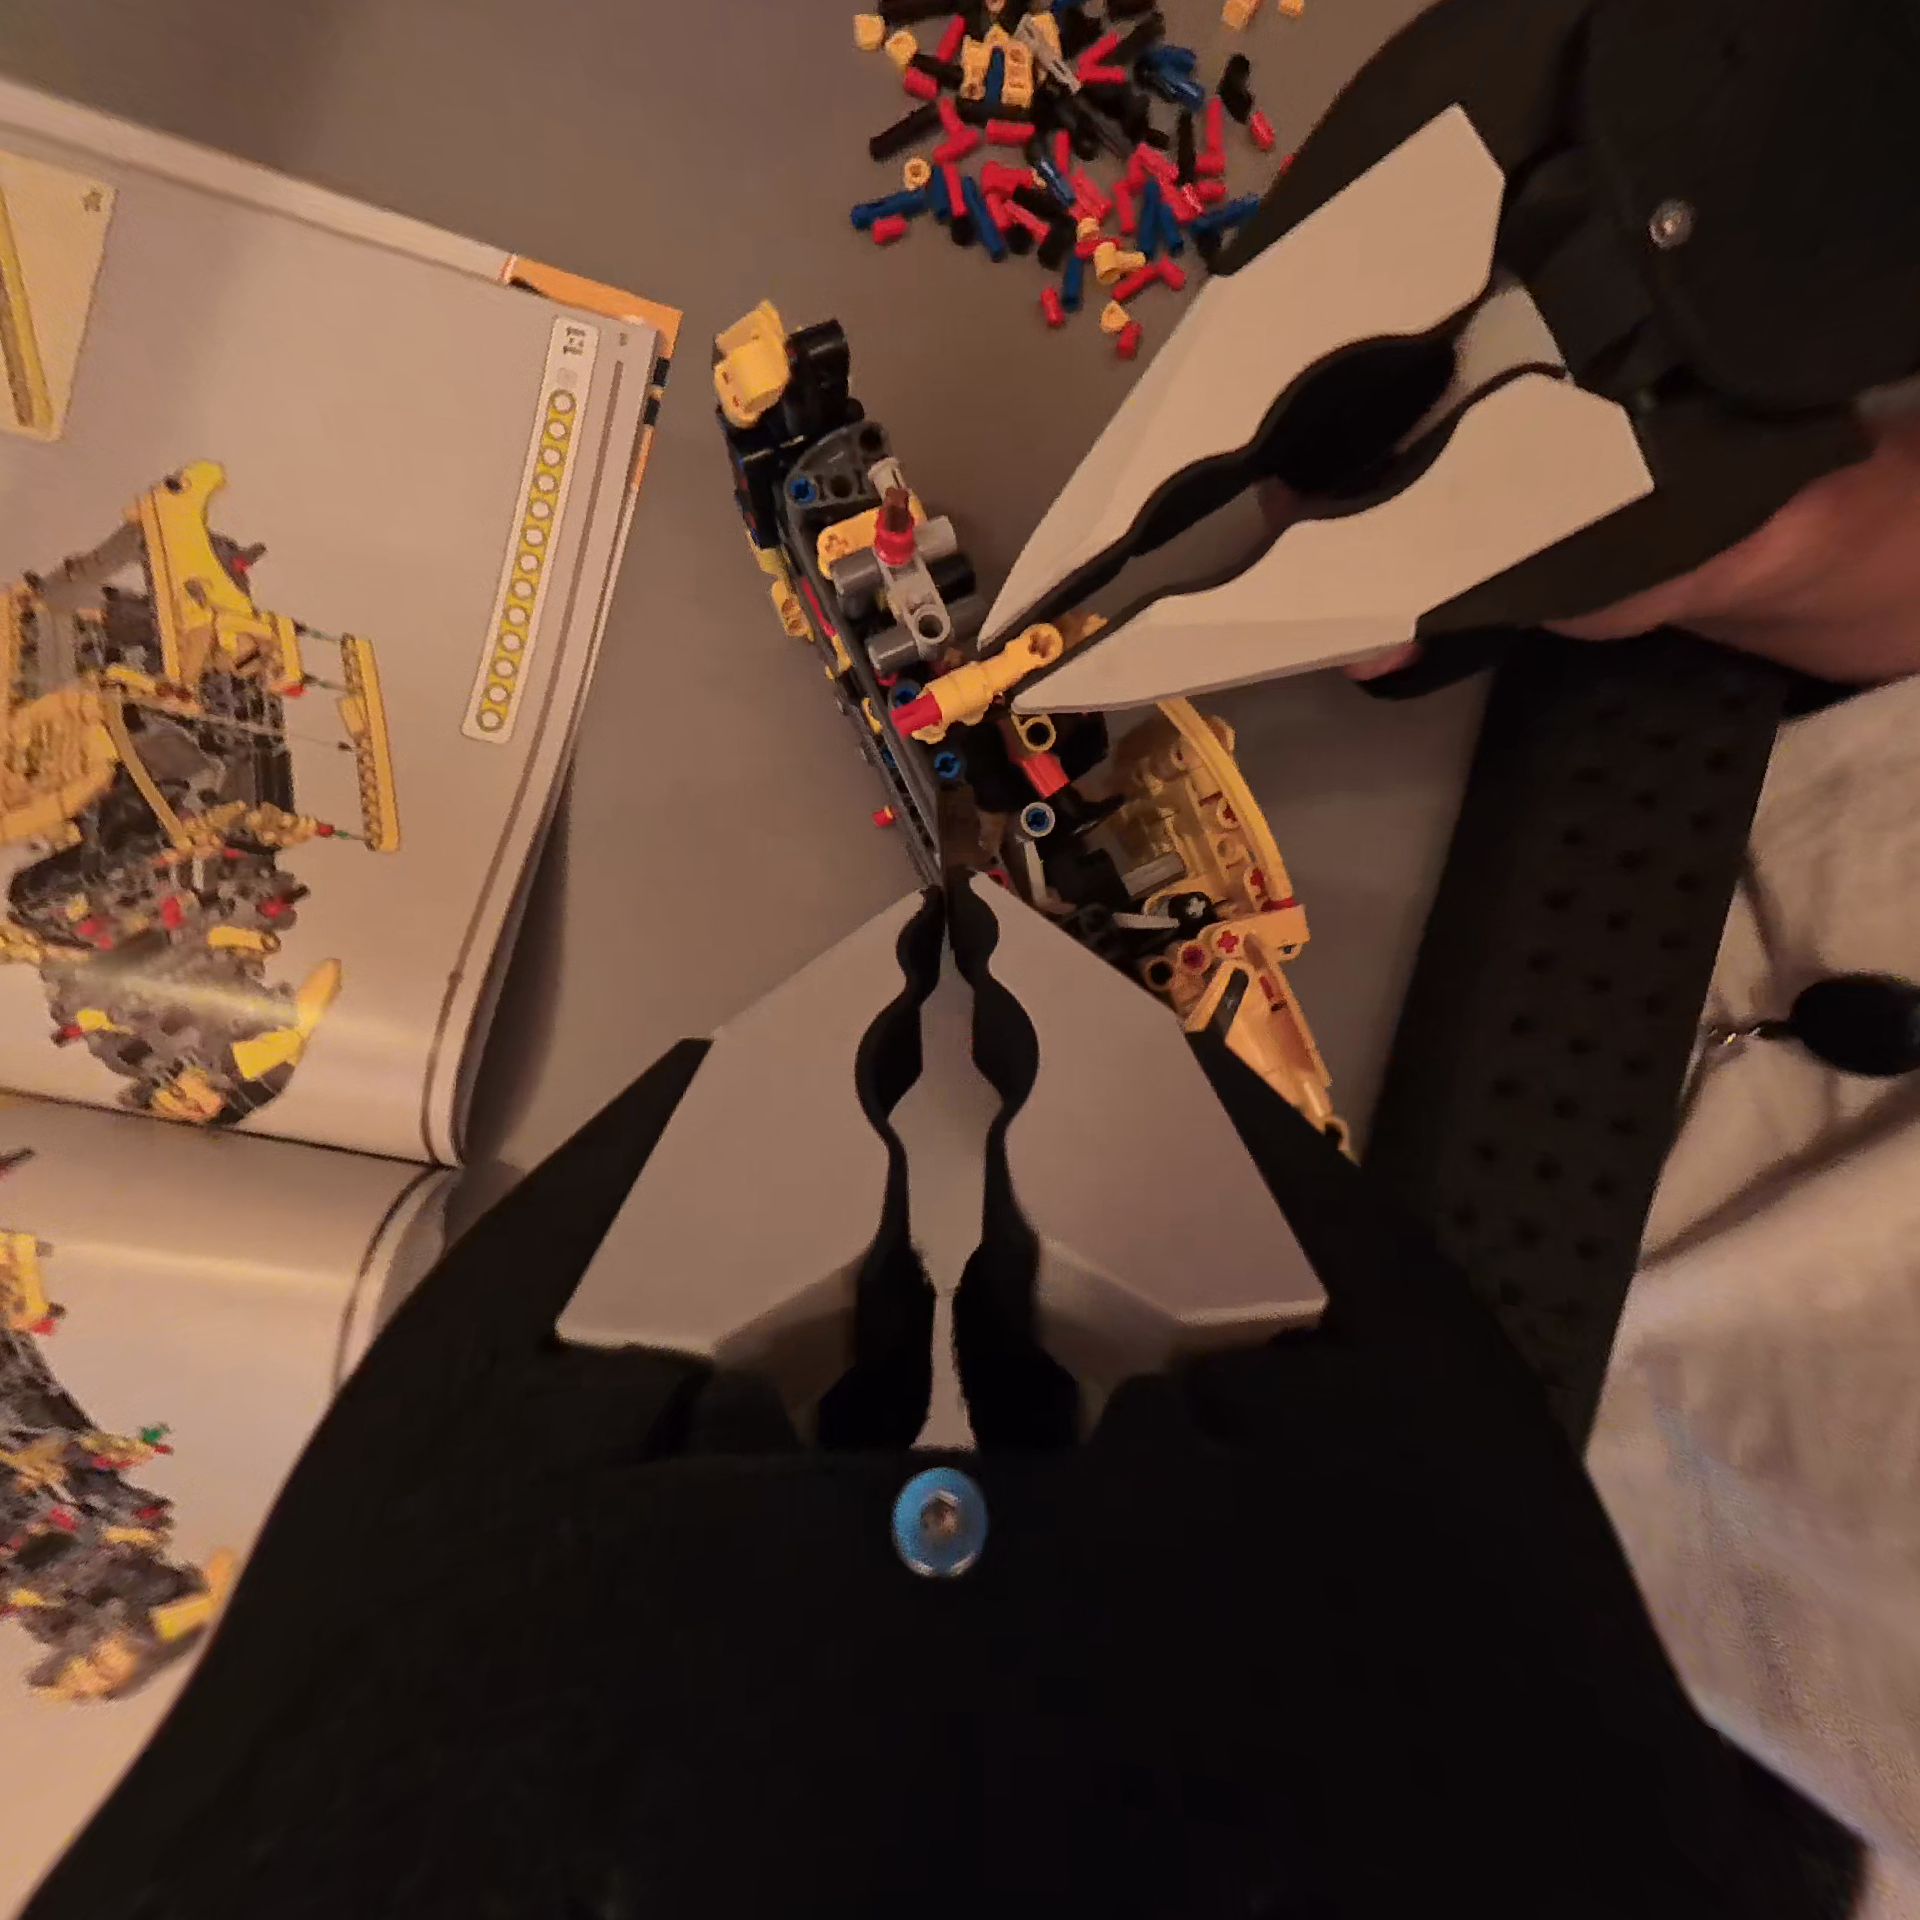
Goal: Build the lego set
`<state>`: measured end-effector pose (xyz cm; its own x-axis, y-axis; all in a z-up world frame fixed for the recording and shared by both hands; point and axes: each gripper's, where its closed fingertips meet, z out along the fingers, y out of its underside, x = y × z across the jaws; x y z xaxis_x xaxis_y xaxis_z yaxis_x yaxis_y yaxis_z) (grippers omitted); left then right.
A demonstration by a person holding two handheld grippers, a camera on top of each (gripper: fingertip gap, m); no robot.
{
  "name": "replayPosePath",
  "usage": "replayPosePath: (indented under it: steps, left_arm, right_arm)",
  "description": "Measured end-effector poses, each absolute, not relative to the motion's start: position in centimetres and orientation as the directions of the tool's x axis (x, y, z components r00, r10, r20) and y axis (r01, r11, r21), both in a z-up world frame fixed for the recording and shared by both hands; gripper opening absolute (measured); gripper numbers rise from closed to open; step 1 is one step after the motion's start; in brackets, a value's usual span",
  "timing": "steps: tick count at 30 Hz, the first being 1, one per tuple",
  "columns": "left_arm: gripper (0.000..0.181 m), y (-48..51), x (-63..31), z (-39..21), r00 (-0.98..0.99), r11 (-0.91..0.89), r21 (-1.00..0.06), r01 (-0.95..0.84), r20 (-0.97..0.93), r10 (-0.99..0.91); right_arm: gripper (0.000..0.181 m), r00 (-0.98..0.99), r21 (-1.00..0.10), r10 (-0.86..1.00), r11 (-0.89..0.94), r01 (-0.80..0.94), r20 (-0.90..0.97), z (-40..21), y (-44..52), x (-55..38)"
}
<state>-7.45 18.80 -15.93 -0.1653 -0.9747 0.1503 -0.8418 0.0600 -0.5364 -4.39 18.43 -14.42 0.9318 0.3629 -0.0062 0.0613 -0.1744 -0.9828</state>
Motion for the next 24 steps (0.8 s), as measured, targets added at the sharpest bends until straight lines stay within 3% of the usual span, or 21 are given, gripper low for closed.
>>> replayPosePath:
  steps: [3,7,16,19,24]
  left_arm:
    - [0.000,18.9,-7.5,-15.9,-0.287,0.189,-0.566,-0.802,0.088,-0.954]
    - [0.000,18.9,-7.5,-15.7,-0.302,0.199,-0.567,-0.800,0.093,-0.949]
    - [0.001,18.1,-7.9,-15.1,-0.675,0.675,-0.455,-0.582,-0.193,-0.712]
    - [0.001,19.3,-7.5,-15.2,-0.631,0.619,-0.416,-0.666,-0.128,-0.765]
    - [0.001,17.9,-7.2,-14.5,-0.360,0.258,-0.493,-0.831,0.122,-0.925]
  right_arm:
    - [0.005,0.931,-0.983,0.364,-0.175,0.058,-0.010,-14.4,18.5,-4.4]
    - [0.005,0.932,-0.983,0.363,-0.173,0.063,-0.004,-14.4,18.5,-4.4]
    - [0.005,0.927,-0.984,0.373,-0.177,0.036,-0.033,-14.4,18.5,-4.4]
    - [0.005,0.927,-0.984,0.373,-0.176,0.038,-0.031,-14.4,18.5,-4.4]
    - [0.005,0.930,-0.984,0.367,-0.174,0.046,-0.021,-14.4,18.5,-4.4]
